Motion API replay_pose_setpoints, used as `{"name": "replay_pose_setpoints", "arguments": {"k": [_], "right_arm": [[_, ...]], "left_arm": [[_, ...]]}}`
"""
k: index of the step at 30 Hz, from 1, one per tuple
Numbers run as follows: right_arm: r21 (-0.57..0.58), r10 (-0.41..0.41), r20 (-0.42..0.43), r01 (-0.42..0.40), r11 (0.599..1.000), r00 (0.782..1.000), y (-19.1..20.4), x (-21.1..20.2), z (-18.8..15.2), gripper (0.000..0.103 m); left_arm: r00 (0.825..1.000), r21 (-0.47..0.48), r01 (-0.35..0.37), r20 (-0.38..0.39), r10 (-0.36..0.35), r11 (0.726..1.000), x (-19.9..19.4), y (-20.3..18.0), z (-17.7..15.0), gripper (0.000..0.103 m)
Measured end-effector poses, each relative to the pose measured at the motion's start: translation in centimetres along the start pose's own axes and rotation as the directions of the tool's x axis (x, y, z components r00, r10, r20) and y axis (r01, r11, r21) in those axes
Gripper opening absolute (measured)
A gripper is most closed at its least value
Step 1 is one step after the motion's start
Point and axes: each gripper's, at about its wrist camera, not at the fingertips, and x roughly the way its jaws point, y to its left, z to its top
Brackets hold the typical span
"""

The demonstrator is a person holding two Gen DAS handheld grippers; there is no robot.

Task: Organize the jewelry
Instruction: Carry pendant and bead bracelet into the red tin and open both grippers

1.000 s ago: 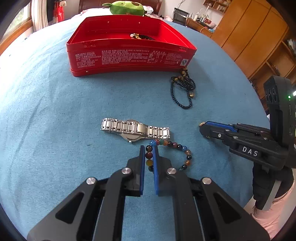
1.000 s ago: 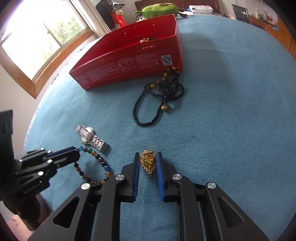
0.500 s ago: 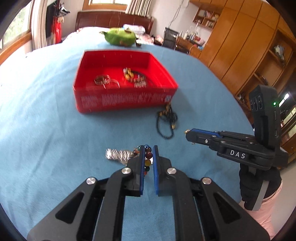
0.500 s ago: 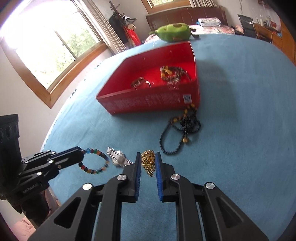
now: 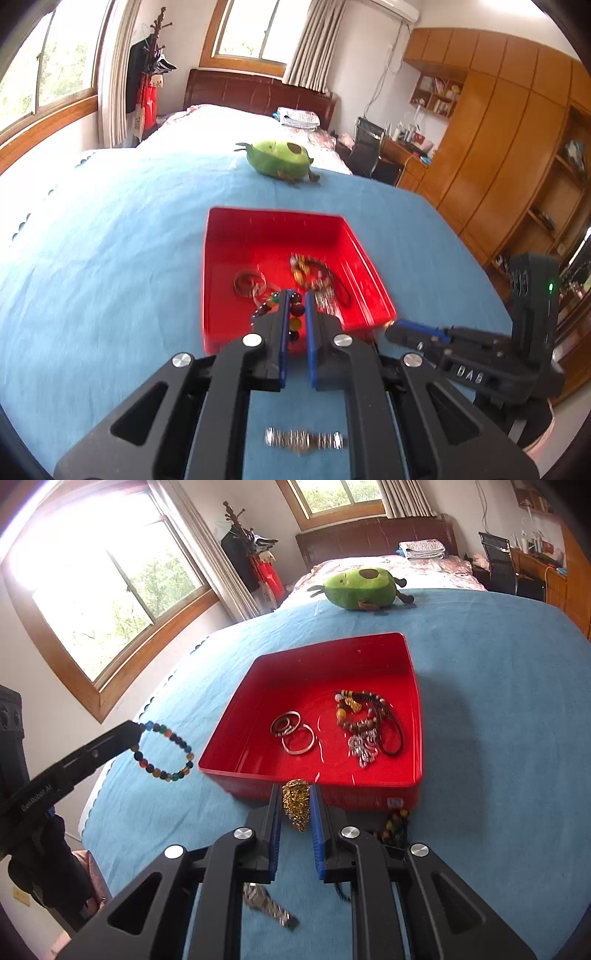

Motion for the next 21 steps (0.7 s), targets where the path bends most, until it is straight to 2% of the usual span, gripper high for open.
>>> {"name": "replay_pose_setpoints", "arguments": {"k": [4, 9, 14, 21], "right_arm": [[0.017, -0.034, -0.004, 0.034, 0.999, 0.999, -0.3, 2.7, 2.7, 0.014], [0.053, -0.057, -0.035, 0.058, 0.997, 0.998, -1.2, 7.0, 5.1, 0.014], [0.062, -0.076, -0.081, 0.081, 0.995, 0.994, -1.9, 11.1, 6.3, 0.014], [0.057, -0.078, -0.139, 0.086, 0.995, 0.987, -2.1, 15.0, 7.4, 0.017]], "left_arm": [[1.0, -0.016, -0.021, -0.015, 0.021, 1.0, 3.6, 0.8, 2.2, 0.006], [0.991, -0.01, -0.063, -0.115, 0.062, 0.998, 10.1, 1.8, 3.0, 0.006], [0.979, 0.012, -0.098, -0.18, 0.099, 0.995, 14.8, 2.5, 3.1, 0.006], [0.969, 0.01, -0.117, -0.217, 0.117, 0.993, 17.9, 4.0, 4.0, 0.008]]}}
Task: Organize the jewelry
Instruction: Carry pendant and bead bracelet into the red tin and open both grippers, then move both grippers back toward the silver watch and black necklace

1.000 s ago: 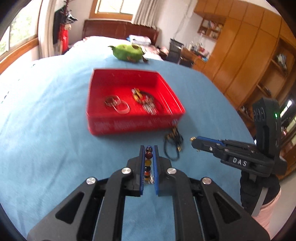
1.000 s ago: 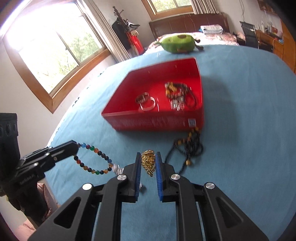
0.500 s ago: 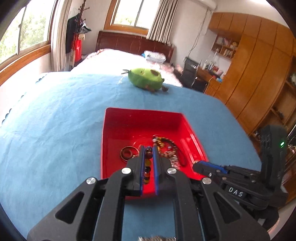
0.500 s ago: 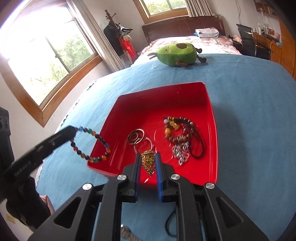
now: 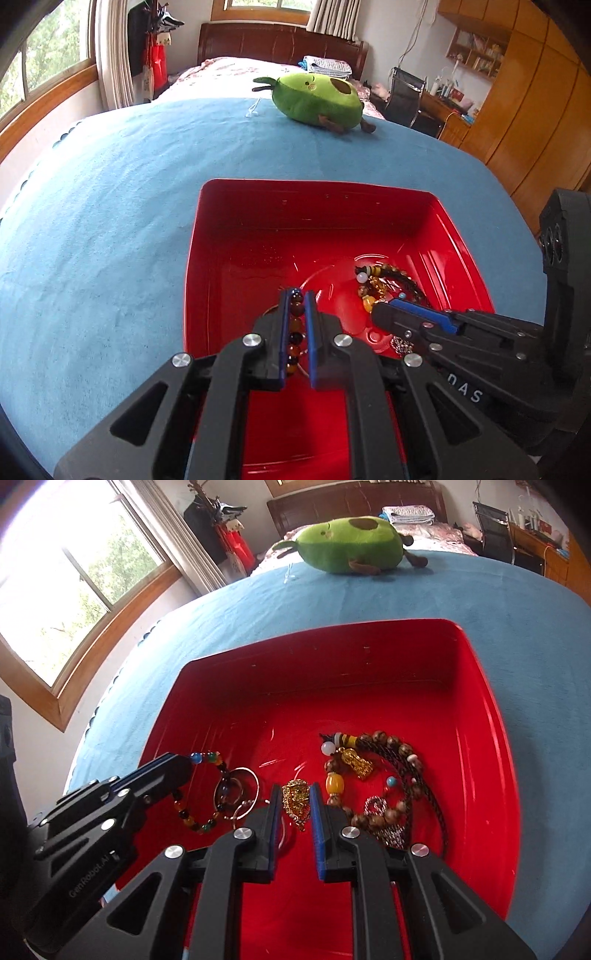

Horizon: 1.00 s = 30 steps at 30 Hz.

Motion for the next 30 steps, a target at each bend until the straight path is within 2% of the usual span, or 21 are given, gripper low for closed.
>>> {"name": "replay_pose_setpoints", "arguments": {"k": [3, 5, 13, 14, 16, 19, 24, 28, 30], "right_arm": [[0.004, 0.01, 0.004, -0.01, 1.0, 1.0, -0.2, 0.4, 0.2, 0.018], [0.01, 0.01, 0.007, -0.011, 1.0, 1.0, -0.6, 0.4, 0.3, 0.018], [0.006, 0.026, 0.054, -0.027, 1.0, 0.998, -0.2, -2.4, -0.4, 0.018], [0.002, 0.025, 0.059, -0.025, 1.0, 0.998, -0.1, -2.6, -0.4, 0.018], [-0.004, 0.022, 0.067, -0.022, 1.0, 0.997, 0.1, -3.1, -0.5, 0.018], [-0.01, 0.025, 0.069, -0.025, 1.0, 0.997, 0.3, -3.6, -0.7, 0.018], [-0.015, 0.015, 0.067, -0.014, 1.0, 0.998, 0.2, -4.9, -2.1, 0.018], [-0.03, -0.001, 0.074, 0.003, 1.0, 0.997, -0.2, -6.5, -4.1, 0.018], [-0.04, -0.008, 0.076, 0.011, 0.999, 0.997, -0.5, -7.4, -5.2, 0.018]], "left_arm": [[1.0, -0.017, 0.006, -0.008, -0.006, 1.0, 0.1, 0.7, 0.1, 0.011], [1.0, -0.041, 0.019, -0.018, -0.019, 0.999, 0.1, 1.2, 0.3, 0.02], [0.999, -0.046, 0.031, 0.013, -0.03, 0.998, -2.0, 1.1, 0.2, 0.022], [0.999, -0.043, 0.029, 0.017, -0.029, 0.999, -2.3, 0.9, 0.1, 0.024], [1.0, -0.034, 0.017, 0.02, -0.016, 0.999, -3.0, 0.6, -0.2, 0.036], [1.0, -0.022, 0.002, 0.023, -0.001, 1.0, -3.9, 0.1, -0.7, 0.039], [1.0, -0.022, -0.024, 0.003, 0.024, 0.999, -5.2, -0.1, -2.3, 0.043], [0.998, 0.005, -0.067, 0.015, 0.067, 0.998, -7.0, -0.3, -4.8, 0.051], [0.996, 0.016, -0.083, 0.013, 0.083, 0.996, -7.8, -0.3, -6.3, 0.051]]}}
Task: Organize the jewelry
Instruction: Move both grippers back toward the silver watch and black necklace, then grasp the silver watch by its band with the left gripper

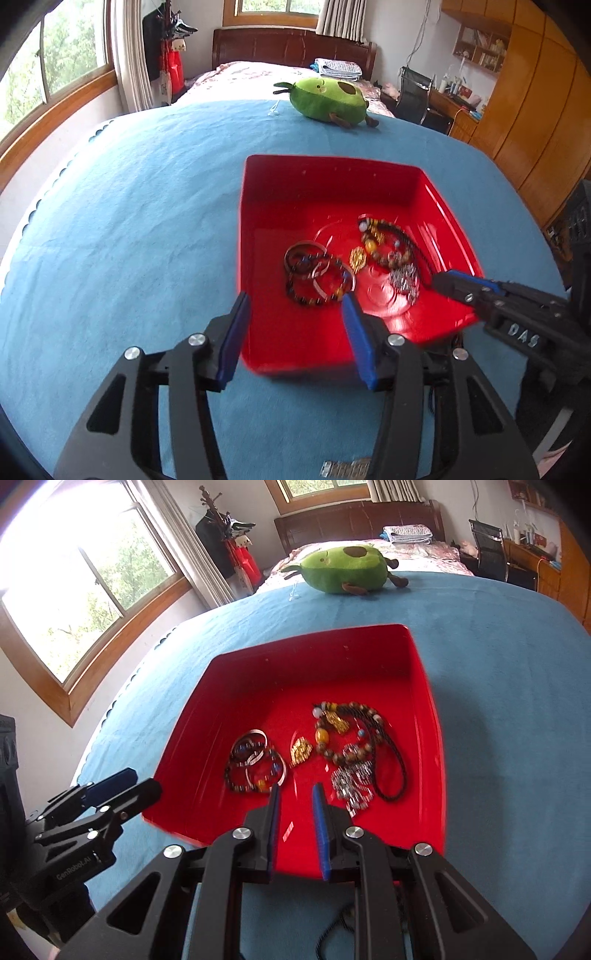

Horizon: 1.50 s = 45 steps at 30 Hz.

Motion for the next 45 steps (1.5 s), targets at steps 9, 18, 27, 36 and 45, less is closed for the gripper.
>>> {"name": "replay_pose_setpoints", "arguments": {"k": [9, 18, 27, 36, 45], "right_arm": [[-0.003, -0.005, -0.011, 0.005, 1.0, 1.0, -1.5, -4.1, -5.7, 0.018], [0.049, -0.035, -0.058, 0.037, 0.998, 0.998, -3.9, -4.6, -9.5, 0.021], [0.037, 0.002, -0.054, 0.0, 0.999, 0.999, -3.6, -5.0, -10.9, 0.021], [0.036, 0.03, -0.042, -0.029, 0.999, 0.999, -4.2, -4.9, -11.2, 0.021], [0.046, 0.056, -0.053, -0.054, 0.998, 0.997, -4.8, -4.0, -11.0, 0.021]], "left_arm": [[0.997, 0.021, 0.027, -0.077, -0.025, 0.999, -2.5, 0.3, -7.0, 0.051], [0.976, -0.043, 0.064, -0.206, -0.072, 0.997, -2.8, -0.6, -12.6, 0.054], [0.963, -0.16, 0.03, -0.26, -0.071, 0.987, -1.5, -2.7, -13.9, 0.066], [0.944, -0.22, -0.056, -0.329, -0.02, 0.974, 2.2, -4.1, -13.1, 0.066], [0.935, -0.1, -0.047, -0.354, 0.009, 0.994, 2.4, -5.2, -13.0, 0.054]]}}
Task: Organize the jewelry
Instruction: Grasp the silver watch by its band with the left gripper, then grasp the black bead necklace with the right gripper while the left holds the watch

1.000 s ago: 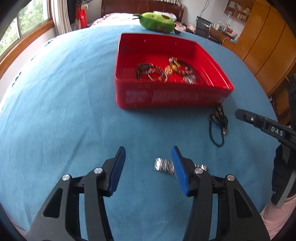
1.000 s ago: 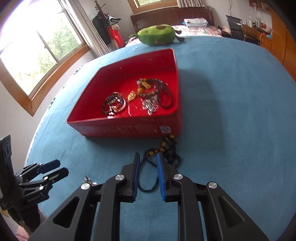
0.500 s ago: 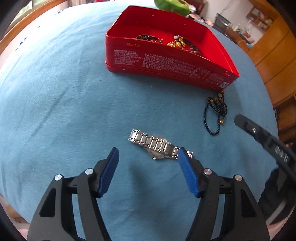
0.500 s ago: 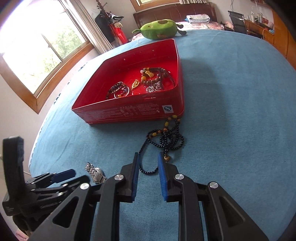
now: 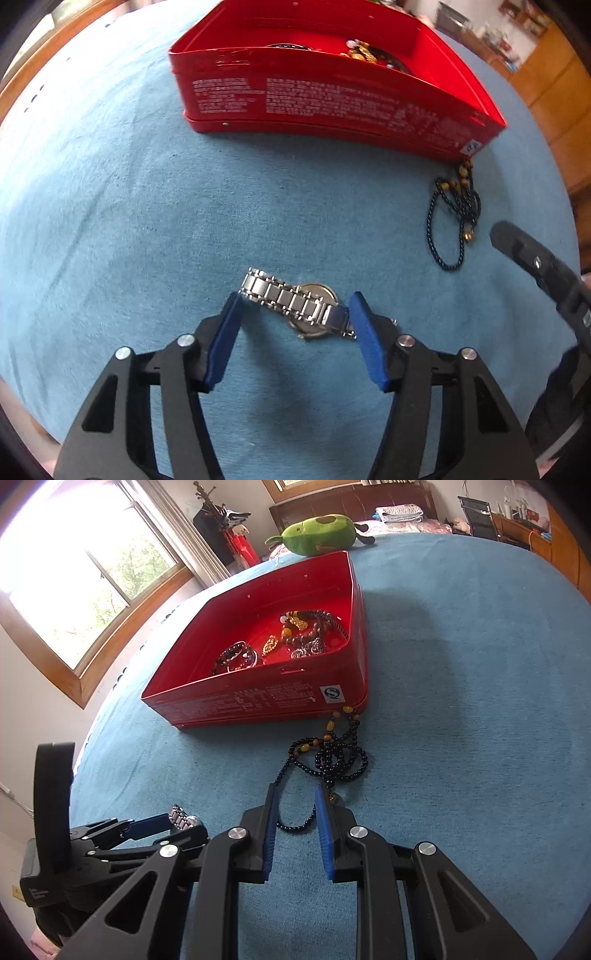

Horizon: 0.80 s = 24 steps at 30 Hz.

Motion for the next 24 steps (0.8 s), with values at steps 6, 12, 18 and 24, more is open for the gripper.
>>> {"name": "replay_pose_setpoints", "arguments": {"k": [6, 12, 18, 24], "right_arm": [[0.008, 0.003, -0.01, -0.003, 1.0, 1.0, 0.0, 0.4, 0.0, 0.023], [0.017, -0.011, -0.011, 0.011, 1.0, 1.0, 0.2, 0.9, 0.4, 0.024], [0.084, -0.057, 0.008, 0.056, 0.995, 0.998, -1.1, 0.9, 1.0, 0.045], [0.089, -0.102, -0.018, 0.103, 0.991, 0.995, -1.5, 2.5, 2.2, 0.065]], "left_arm": [[1.0, 0.069, 0.014, -0.004, -0.013, 0.998, -0.6, 1.6, 0.0, 0.026], [1.0, 0.105, 0.018, 0.012, -0.019, 0.994, -0.7, 2.2, 0.6, 0.026], [0.995, 0.113, 0.066, 0.071, -0.074, 0.991, -1.4, 2.4, 1.5, 0.014], [0.988, 0.13, 0.101, 0.106, -0.115, 0.986, -1.7, 2.9, 2.9, 0.012]]}}
